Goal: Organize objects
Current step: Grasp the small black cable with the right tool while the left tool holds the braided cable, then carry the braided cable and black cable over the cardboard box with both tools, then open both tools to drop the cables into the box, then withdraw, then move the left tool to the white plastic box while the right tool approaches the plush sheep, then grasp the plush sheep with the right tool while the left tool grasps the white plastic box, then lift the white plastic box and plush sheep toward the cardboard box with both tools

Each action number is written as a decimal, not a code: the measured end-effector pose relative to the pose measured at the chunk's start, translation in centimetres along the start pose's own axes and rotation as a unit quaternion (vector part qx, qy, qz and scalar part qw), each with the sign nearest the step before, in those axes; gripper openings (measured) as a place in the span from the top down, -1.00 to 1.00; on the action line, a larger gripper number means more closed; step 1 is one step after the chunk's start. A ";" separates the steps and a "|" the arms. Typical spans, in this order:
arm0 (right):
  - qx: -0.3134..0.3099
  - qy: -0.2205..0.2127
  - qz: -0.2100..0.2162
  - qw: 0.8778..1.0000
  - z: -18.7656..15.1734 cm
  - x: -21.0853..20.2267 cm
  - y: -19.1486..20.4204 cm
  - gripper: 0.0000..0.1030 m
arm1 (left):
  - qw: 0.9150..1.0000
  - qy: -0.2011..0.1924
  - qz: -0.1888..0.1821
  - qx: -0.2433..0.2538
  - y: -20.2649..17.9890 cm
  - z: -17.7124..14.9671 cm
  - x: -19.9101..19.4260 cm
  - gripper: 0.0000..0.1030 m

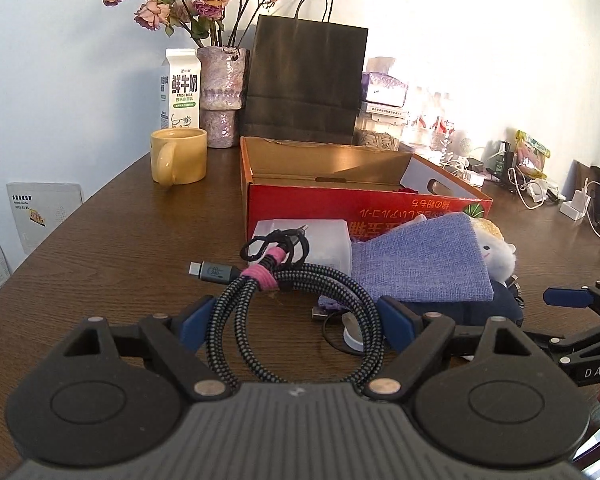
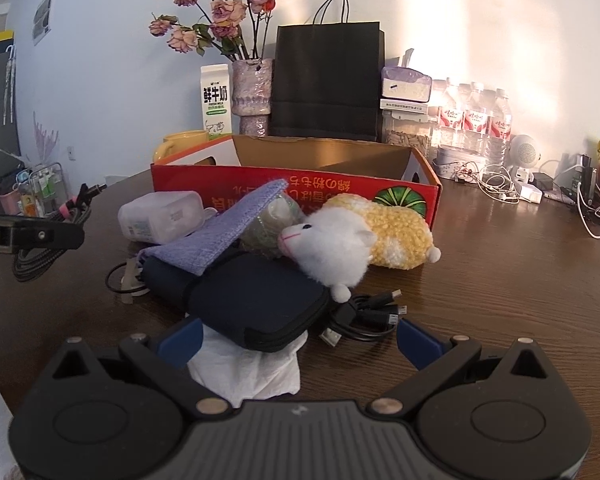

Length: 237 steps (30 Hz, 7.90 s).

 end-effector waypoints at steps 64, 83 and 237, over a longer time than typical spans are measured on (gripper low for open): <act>-0.069 -0.002 0.056 0.996 2.1 1.1 -7.8 -0.18 | 1.000 -0.010 0.014 -0.016 0.0 1.4 -0.1 -0.69; -0.035 -0.124 0.056 0.990 12.7 5.2 -3.9 -0.18 | 0.997 -0.076 -0.017 -0.014 -3.3 9.7 6.1 -0.69; 0.062 -0.083 0.010 0.995 3.6 4.2 -4.9 0.07 | 0.997 0.056 0.040 -0.037 -1.7 4.3 11.6 -1.00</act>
Point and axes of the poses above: each gripper's, at about its wrist camera, not at the fingertips, and x roughly the way its jaws point, y to its left, z to its top, the point moved 2 cm from there along x, roughly the way its jaws point, and after that the axes turned 1 degree about z, right-handed, at the moved point
